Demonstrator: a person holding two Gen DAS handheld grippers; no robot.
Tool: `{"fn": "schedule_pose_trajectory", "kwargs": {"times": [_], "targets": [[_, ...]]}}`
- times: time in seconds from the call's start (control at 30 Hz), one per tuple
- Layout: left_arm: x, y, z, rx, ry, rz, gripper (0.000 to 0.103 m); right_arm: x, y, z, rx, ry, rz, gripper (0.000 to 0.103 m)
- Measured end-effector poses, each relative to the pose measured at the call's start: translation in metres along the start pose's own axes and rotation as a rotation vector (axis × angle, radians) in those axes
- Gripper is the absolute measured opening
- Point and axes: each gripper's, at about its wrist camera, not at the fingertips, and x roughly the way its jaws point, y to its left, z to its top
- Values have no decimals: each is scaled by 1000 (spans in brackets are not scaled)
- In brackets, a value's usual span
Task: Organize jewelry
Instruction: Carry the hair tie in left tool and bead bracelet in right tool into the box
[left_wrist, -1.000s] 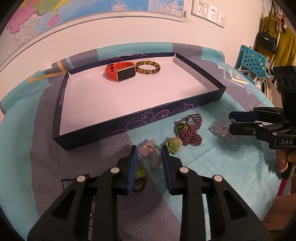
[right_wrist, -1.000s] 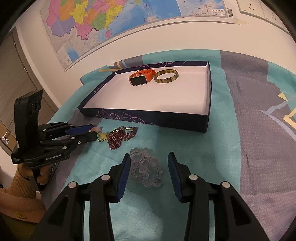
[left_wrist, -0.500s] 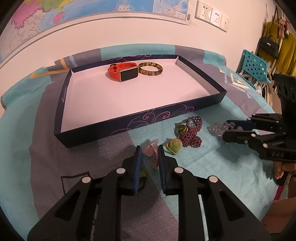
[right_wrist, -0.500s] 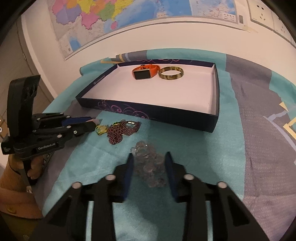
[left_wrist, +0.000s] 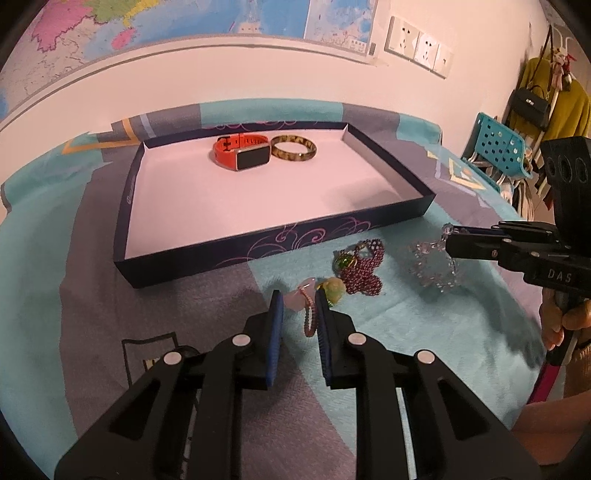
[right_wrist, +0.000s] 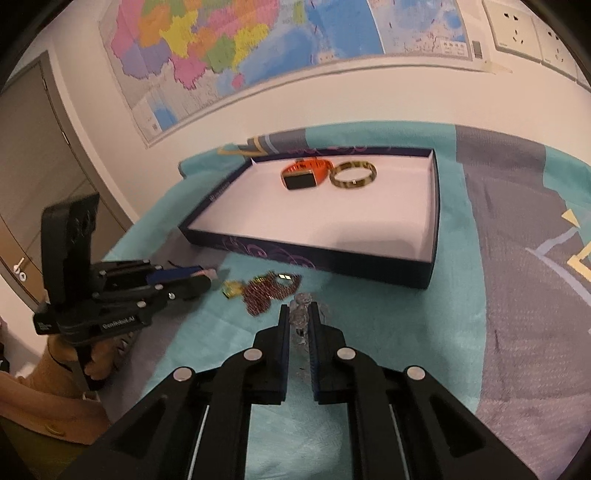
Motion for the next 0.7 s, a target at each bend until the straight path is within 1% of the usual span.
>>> {"fn": "schedule_pose_trajectory", "kwargs": {"times": [0.4, 0.7], "targets": [[-29, -3, 15, -12, -72, -27, 18, -24, 13, 24, -30, -79, 19, 8], [-36, 0, 26, -18, -101, -25, 18, -31, 16, 46, -56, -126, 19, 8]]}}
